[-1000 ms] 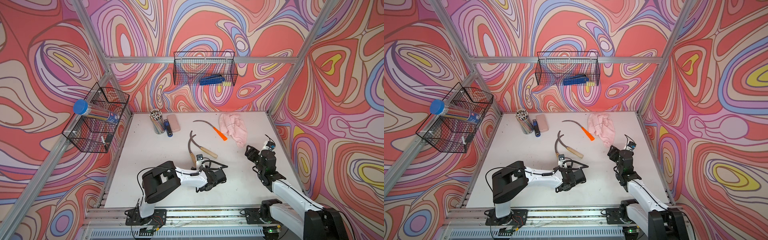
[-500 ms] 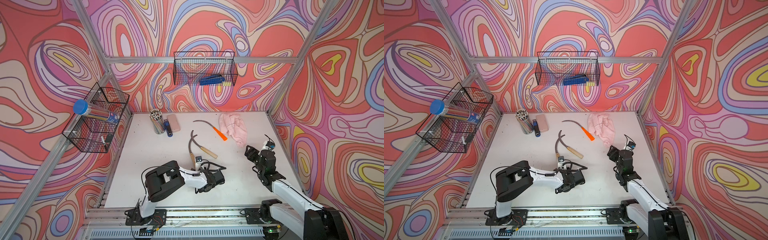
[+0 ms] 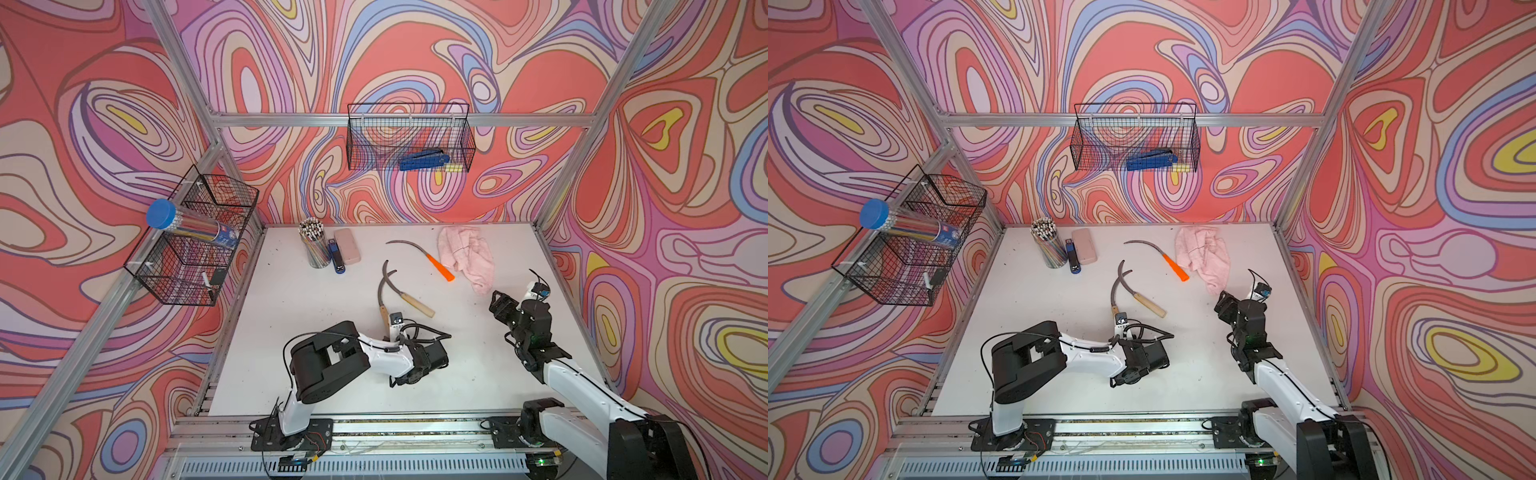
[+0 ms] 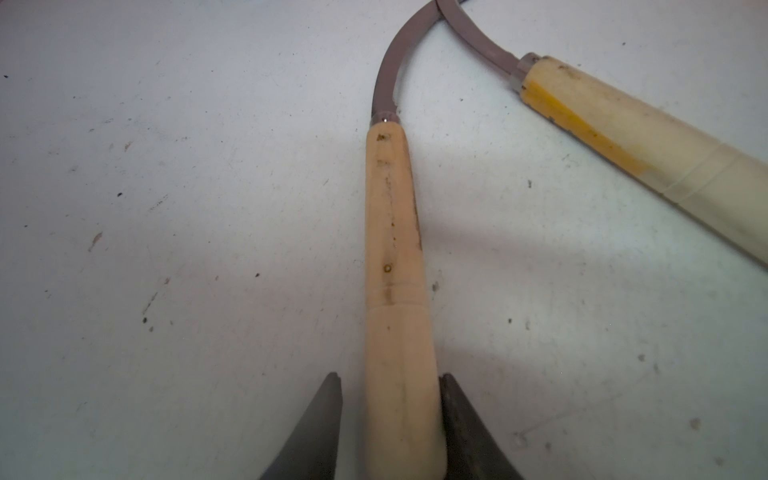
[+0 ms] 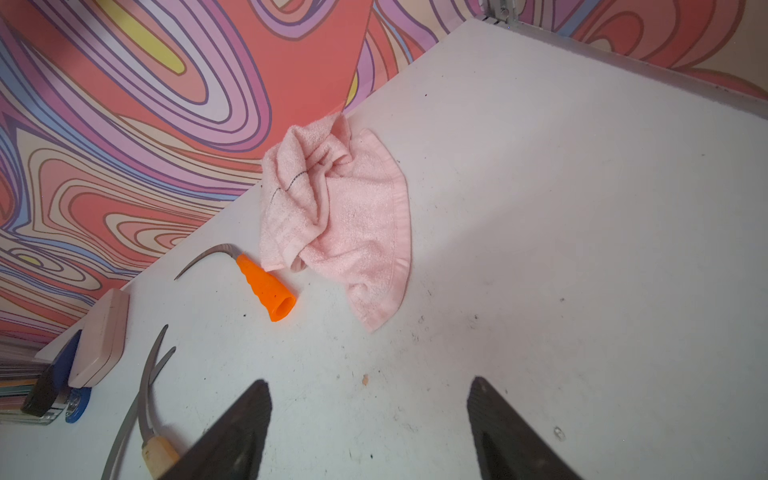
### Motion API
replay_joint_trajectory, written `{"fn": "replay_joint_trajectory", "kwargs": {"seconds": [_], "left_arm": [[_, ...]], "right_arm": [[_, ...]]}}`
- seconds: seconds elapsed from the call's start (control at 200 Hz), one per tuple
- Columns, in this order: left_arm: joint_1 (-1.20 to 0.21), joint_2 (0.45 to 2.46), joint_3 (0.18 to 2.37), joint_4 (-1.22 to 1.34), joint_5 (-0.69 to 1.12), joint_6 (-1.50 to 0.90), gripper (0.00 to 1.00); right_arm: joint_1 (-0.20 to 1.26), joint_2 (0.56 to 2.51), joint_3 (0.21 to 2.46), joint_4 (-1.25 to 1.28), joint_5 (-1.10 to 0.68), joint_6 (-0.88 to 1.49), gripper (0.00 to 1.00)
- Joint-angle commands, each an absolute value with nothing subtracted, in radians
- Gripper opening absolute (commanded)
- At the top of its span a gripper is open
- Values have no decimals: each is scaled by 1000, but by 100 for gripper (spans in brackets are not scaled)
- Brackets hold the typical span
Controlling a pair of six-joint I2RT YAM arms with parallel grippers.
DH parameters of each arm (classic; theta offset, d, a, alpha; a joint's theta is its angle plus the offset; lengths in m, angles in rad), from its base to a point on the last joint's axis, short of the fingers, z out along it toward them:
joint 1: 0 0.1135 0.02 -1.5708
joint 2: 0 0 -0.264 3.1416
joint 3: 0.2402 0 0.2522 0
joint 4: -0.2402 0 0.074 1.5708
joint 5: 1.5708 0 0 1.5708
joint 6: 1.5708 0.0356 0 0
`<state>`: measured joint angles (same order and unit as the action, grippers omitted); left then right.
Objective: Wipe small sickles with rags
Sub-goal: Pick up the small sickle from the center of the board.
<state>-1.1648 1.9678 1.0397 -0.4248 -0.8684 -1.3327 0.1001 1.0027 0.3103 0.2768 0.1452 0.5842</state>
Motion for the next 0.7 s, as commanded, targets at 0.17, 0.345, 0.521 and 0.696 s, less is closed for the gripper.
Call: {"fn": "replay_joint_trajectory", "kwargs": {"seconds": [0.17, 0.345, 0.521, 0.696], "left_arm": [[-1160, 1984, 1065, -531, -910, -1399, 24], [-1161, 1937, 1044, -558, -928, -1412, 11], [-1161, 1847, 1003, -560, -947, -1364, 0], [-1161, 1667, 909, -418, -921, -1092, 0]], "right_arm": [[108, 1009, 331, 281, 153, 571, 77], [110, 1014, 333, 282, 151, 569, 77], [109, 1042, 346, 283, 145, 566, 81], [109, 1156, 475, 164, 162, 578, 96]]}}
